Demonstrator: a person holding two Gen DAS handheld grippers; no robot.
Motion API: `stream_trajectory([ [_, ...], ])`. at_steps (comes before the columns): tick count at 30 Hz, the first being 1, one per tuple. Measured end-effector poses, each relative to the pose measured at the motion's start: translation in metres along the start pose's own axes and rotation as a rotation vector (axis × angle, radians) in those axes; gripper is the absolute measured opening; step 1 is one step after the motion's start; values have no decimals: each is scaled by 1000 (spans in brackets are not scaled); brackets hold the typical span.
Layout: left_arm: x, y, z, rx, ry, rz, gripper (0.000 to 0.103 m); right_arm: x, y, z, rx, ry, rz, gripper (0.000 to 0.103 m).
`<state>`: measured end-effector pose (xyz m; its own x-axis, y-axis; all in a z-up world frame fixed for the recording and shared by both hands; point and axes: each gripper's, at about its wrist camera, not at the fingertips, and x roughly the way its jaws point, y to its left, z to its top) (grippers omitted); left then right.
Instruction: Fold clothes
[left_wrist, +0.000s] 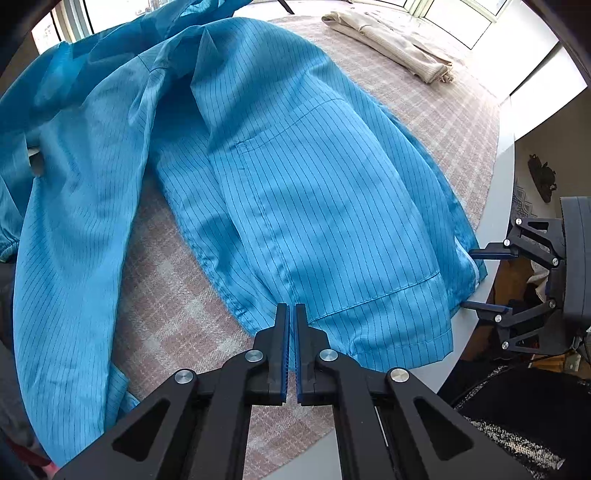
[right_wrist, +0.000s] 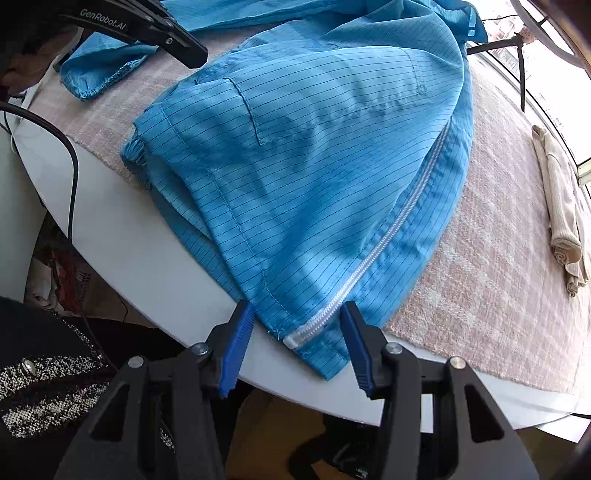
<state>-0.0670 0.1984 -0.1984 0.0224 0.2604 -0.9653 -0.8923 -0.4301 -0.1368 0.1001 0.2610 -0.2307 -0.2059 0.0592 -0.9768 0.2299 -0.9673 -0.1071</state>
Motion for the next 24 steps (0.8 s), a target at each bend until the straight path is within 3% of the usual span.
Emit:
stream_trajectory([
  [3,-1,5,-4,16,2,6,2,3,-10,0,40,20,30,46],
  [4,-2,7,-5,16,2,9,2,2,-18,-1,70,30,36,28],
  [5,-3,9,-7,14,-1,12,2,0,-29,-3,111,35,42,16],
  [8,-11,12,-13,-14,-13,-40,2,-18,-70,-16,285,1,127,16],
  [11,-8,4,-17,-14,-6,-80,12,-27,-93,-25,370,-20,96,16],
  [13,-2,-10,-17,8,8,-74,22,-26,-93,-25,373,-24,87,18],
  [16,11,-18,-14,8,25,-80,23,-22,-87,-20,346,-13,79,21],
  [18,18,-19,-11,0,36,-72,21,-17,-83,-18,326,1,71,22],
  [20,23,-18,-8,-9,49,-68,0,-14,-84,-18,329,8,79,25],
  [24,-3,-13,-3,-37,8,-102,0,-14,-93,-20,368,3,107,25],
])
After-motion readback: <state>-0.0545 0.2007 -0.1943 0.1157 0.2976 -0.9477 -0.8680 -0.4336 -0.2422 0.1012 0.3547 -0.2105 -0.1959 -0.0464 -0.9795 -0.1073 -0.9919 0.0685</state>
